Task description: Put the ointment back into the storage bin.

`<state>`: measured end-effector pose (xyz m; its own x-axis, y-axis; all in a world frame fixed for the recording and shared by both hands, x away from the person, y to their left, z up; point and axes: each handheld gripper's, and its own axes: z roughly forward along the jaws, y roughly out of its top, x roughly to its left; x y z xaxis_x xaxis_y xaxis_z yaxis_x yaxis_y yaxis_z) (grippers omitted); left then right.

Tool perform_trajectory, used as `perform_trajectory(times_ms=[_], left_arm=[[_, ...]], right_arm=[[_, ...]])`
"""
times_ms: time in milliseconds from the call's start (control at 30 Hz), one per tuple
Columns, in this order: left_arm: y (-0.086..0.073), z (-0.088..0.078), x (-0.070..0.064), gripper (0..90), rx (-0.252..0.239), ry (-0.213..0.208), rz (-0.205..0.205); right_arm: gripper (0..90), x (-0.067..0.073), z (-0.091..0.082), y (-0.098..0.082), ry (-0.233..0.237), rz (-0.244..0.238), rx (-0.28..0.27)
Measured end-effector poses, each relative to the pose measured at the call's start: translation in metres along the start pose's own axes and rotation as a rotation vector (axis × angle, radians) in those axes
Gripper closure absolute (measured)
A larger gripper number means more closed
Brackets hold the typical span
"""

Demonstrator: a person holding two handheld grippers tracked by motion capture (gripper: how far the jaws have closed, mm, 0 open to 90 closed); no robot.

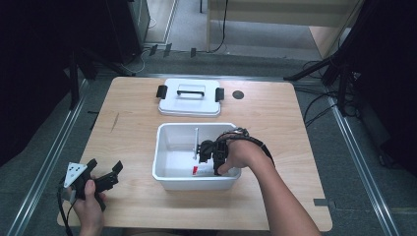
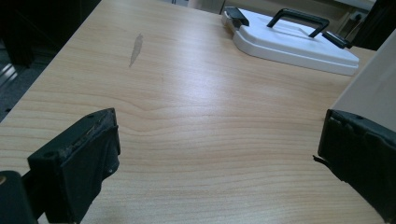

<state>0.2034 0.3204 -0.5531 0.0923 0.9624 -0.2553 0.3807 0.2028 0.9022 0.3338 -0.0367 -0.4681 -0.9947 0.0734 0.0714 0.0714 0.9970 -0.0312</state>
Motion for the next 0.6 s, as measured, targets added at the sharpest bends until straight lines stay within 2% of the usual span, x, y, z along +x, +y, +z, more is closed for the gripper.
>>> perform_trajectory(times_ms=[267,600], left_arm=[[-0.0002,-0.0005,-0.0001,0.0,-0.007,0.0,0.0],[-0.0002,-0.0006,0.0002,0.0,-0.006,0.001,0.001]], right_arm=[[71.5,0.0004,0.0017,0.0008,0.012,0.016,0.024],[71.7,-0.0007,0.0017,-0.0009,0.016,0.024,0.016]])
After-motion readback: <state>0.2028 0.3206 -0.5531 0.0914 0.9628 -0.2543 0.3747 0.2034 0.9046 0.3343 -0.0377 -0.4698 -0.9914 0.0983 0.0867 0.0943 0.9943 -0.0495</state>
